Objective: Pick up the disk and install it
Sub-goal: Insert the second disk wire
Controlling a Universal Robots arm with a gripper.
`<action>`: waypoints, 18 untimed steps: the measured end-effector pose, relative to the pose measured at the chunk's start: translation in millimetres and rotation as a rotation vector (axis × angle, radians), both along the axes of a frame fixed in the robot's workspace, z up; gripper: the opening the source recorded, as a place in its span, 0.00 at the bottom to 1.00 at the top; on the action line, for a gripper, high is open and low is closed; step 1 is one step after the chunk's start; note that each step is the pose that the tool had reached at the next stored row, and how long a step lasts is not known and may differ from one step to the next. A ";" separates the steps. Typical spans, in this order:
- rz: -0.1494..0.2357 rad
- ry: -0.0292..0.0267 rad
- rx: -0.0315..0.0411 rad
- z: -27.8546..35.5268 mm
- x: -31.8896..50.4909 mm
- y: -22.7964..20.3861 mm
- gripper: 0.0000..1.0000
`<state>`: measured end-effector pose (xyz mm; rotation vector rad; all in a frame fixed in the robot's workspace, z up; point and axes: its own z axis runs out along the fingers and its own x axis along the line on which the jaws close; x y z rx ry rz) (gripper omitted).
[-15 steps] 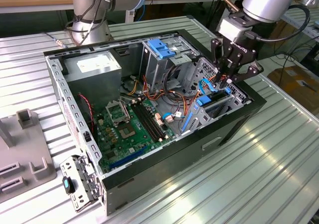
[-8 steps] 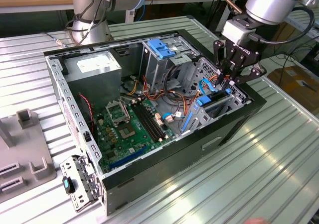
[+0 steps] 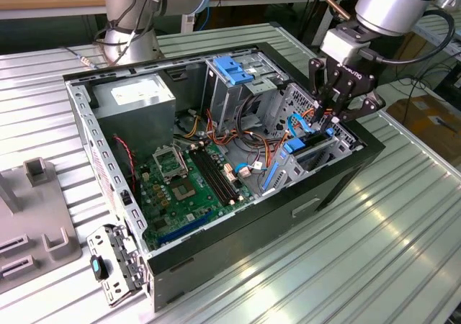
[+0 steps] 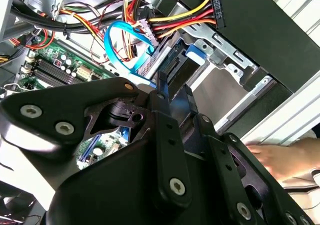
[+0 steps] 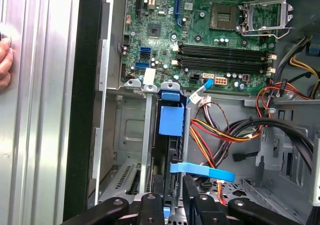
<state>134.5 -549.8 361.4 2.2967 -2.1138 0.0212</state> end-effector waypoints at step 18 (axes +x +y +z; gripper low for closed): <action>0.206 0.0000 0.0000 0.0 1.3 3.1 0.30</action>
